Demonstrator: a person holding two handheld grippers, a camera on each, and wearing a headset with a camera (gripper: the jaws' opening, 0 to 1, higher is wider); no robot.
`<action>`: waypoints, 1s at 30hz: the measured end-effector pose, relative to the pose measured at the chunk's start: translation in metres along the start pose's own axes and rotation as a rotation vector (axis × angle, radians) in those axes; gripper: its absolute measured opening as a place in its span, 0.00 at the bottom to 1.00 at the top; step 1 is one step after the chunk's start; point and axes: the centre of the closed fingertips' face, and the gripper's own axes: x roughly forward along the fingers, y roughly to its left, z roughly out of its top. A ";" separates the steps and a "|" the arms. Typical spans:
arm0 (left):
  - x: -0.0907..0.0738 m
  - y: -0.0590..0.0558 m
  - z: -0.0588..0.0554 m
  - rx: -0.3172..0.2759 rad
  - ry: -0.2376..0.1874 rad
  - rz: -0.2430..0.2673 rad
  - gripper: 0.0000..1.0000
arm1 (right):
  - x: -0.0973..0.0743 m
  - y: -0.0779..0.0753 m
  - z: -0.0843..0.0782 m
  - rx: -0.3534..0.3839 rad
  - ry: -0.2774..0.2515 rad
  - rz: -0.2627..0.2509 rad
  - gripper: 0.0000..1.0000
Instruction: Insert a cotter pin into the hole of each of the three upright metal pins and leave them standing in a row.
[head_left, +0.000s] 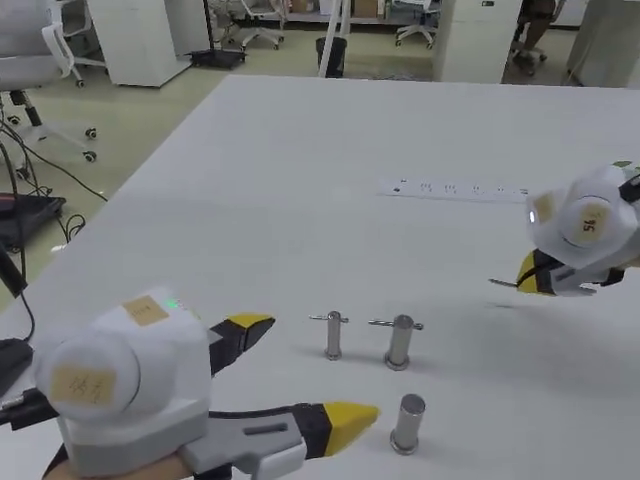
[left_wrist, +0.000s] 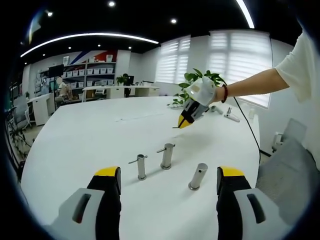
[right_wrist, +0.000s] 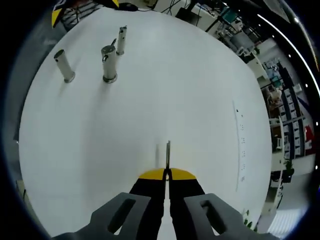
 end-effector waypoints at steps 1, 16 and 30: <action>0.000 -0.001 0.001 -0.004 -0.001 -0.002 0.76 | -0.003 0.000 0.003 -0.004 -0.003 -0.015 0.01; 0.007 -0.008 0.011 -0.037 -0.020 -0.025 0.59 | -0.049 0.030 0.065 -0.112 -0.121 -0.095 0.02; 0.013 -0.020 0.024 -0.078 -0.039 -0.064 0.42 | -0.069 0.061 0.130 -0.209 -0.252 -0.136 0.02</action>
